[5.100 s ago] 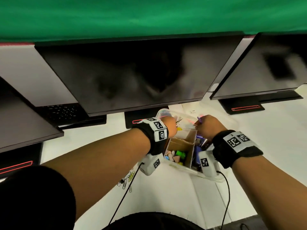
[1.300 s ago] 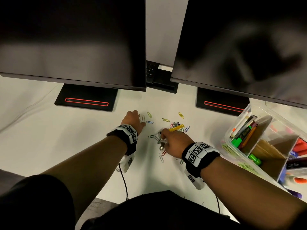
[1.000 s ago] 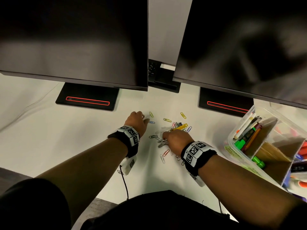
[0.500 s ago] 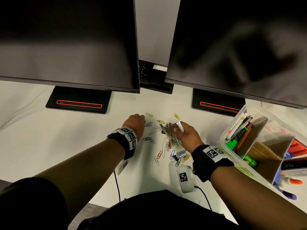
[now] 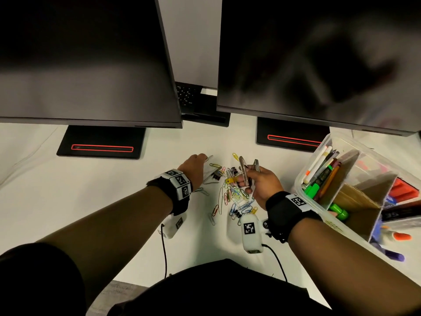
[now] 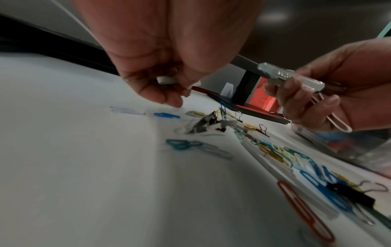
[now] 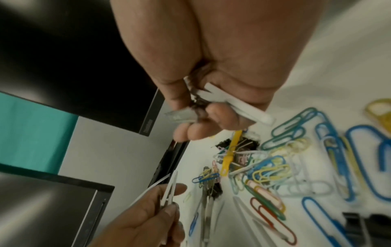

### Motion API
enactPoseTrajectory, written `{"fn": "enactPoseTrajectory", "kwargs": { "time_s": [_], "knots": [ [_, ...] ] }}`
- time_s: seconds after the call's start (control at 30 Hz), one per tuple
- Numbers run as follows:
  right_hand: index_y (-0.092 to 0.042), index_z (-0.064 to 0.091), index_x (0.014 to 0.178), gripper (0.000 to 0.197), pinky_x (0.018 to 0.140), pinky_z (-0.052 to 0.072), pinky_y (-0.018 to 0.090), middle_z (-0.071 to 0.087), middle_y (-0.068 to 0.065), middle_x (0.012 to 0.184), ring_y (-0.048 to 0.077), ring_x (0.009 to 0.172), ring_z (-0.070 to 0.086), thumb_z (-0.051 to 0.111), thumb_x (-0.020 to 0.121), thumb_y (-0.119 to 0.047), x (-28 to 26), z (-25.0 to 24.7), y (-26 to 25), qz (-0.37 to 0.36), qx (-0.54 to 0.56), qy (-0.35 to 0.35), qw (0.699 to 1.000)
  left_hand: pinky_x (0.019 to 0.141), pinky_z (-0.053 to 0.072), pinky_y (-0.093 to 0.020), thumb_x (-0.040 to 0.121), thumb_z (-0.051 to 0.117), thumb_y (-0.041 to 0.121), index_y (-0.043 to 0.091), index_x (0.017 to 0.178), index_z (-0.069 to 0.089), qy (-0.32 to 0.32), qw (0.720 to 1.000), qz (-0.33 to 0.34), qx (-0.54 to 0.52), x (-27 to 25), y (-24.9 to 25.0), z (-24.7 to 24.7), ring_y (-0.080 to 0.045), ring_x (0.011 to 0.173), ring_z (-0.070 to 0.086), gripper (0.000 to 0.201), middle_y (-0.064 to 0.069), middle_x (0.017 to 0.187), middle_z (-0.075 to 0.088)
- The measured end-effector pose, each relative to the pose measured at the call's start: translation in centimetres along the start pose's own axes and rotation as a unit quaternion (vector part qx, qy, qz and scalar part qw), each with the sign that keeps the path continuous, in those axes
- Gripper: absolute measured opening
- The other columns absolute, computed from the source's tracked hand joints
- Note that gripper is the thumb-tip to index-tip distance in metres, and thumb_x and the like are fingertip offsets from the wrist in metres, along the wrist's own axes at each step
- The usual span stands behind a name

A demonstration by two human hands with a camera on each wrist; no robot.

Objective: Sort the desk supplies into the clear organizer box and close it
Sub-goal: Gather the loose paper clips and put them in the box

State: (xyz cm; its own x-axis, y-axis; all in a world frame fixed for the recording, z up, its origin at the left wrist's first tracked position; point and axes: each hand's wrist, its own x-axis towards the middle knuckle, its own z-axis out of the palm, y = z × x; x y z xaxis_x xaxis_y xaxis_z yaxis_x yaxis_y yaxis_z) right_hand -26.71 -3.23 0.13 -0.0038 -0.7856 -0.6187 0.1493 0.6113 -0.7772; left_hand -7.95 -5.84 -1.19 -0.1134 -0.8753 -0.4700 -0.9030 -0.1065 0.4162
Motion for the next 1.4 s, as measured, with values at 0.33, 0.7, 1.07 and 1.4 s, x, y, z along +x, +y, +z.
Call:
{"fn": "enactPoseTrajectory", "kwargs": {
  "time_s": [0.33, 0.7, 1.07, 1.4],
  "knots": [
    [-0.011, 0.06, 0.095, 0.024, 0.036, 0.032, 0.014, 0.055, 0.004, 0.066, 0.01, 0.04, 0.054, 0.038, 0.095, -0.002, 0.2, -2.0, 0.9, 0.028, 0.129, -0.018, 0.991, 0.092, 0.045, -0.036, 0.086, 0.058, 0.044, 0.013, 0.133, 0.036, -0.003, 0.994, 0.033, 0.109, -0.4, 0.5, 1.3, -0.027, 0.116, 0.054, 0.061, -0.011, 0.13, 0.052],
    [-0.009, 0.06, 0.08, 0.038, 0.037, 0.032, 0.014, 0.061, 0.006, 0.069, 0.012, 0.046, 0.056, 0.029, 0.078, 0.013, -0.1, -2.5, 1.7, 0.057, 0.127, 0.004, 0.99, 0.087, 0.047, -0.039, 0.093, 0.055, 0.03, 0.007, 0.124, 0.043, -0.014, 0.988, 0.028, 0.149, 0.1, 0.4, 1.6, -0.032, 0.111, 0.056, 0.041, -0.013, 0.13, 0.041],
    [-0.013, 0.059, 0.077, 0.013, 0.034, 0.033, 0.015, 0.066, 0.003, 0.063, 0.011, 0.046, 0.056, 0.056, 0.088, -0.007, 0.5, -2.7, 2.0, 0.046, 0.115, -0.011, 0.992, 0.089, 0.045, -0.037, 0.095, 0.043, 0.013, 0.009, 0.125, 0.042, -0.032, 0.976, 0.035, 0.211, -0.2, 1.1, 1.3, -0.03, 0.114, 0.054, 0.031, -0.013, 0.126, 0.05],
    [-0.011, 0.056, 0.108, 0.024, 0.039, 0.037, 0.017, 0.058, 0.005, 0.077, 0.011, 0.051, 0.061, 0.048, 0.092, 0.004, 1.6, -2.1, 1.4, -0.027, -0.104, 0.026, 0.994, 0.075, 0.04, -0.032, 0.092, 0.041, 0.007, 0.007, 0.119, 0.044, -0.011, 0.997, -0.004, 0.082, -0.4, 0.3, 0.2, -0.032, 0.102, 0.058, 0.027, -0.016, 0.116, 0.059]
  ]
}}
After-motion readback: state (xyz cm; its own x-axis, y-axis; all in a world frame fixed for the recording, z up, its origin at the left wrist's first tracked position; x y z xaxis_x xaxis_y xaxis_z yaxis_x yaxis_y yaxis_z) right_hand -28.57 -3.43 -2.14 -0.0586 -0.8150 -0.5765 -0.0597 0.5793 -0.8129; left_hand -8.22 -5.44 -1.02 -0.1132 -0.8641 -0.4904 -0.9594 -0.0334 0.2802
